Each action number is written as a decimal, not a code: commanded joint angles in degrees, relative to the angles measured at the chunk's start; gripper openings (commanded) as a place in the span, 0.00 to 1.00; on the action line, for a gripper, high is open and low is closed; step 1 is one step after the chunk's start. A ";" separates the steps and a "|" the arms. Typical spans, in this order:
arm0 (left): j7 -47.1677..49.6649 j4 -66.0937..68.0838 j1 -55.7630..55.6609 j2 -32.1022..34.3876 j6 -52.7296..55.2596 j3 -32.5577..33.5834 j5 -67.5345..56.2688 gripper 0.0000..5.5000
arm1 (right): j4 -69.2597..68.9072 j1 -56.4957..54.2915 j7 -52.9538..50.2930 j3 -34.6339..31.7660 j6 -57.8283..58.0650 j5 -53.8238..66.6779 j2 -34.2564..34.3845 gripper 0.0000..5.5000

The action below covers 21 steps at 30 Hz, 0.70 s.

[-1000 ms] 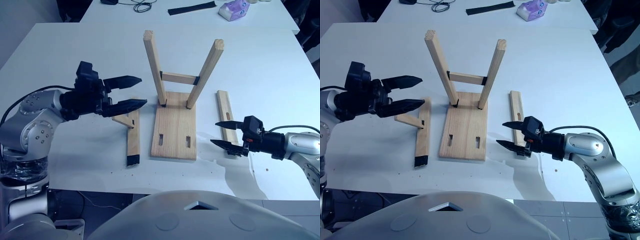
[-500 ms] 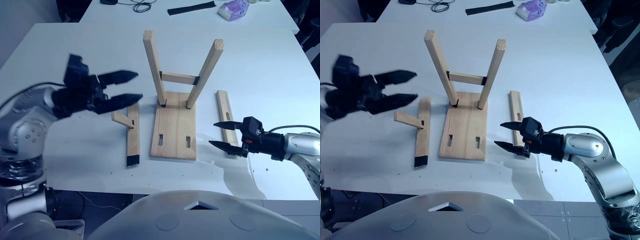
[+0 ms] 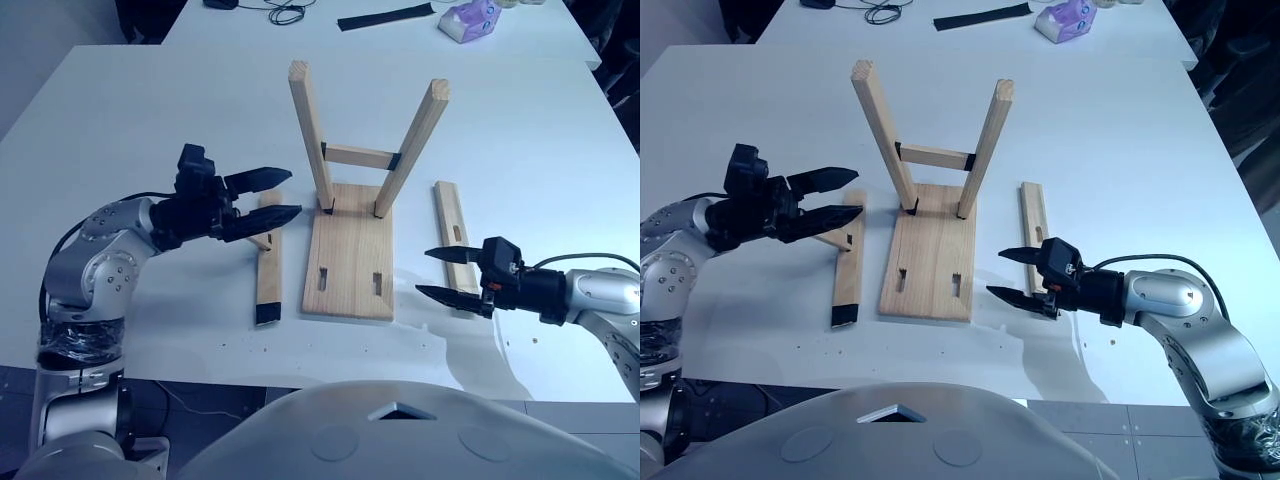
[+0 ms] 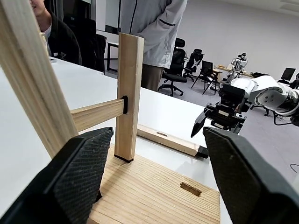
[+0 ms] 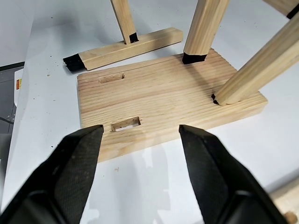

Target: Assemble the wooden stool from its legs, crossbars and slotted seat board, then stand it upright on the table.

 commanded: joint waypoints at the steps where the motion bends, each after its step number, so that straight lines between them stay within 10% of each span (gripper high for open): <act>1: 1.80 -2.31 -3.85 0.73 1.97 2.35 -2.88 0.65 | -0.53 -0.57 -0.26 0.01 0.11 -0.18 -0.13 0.54; 21: 1.18 5.57 0.67 -4.04 -4.17 -3.29 4.64 0.65 | 0.83 -1.90 0.86 0.81 -0.13 -0.91 -0.80 0.54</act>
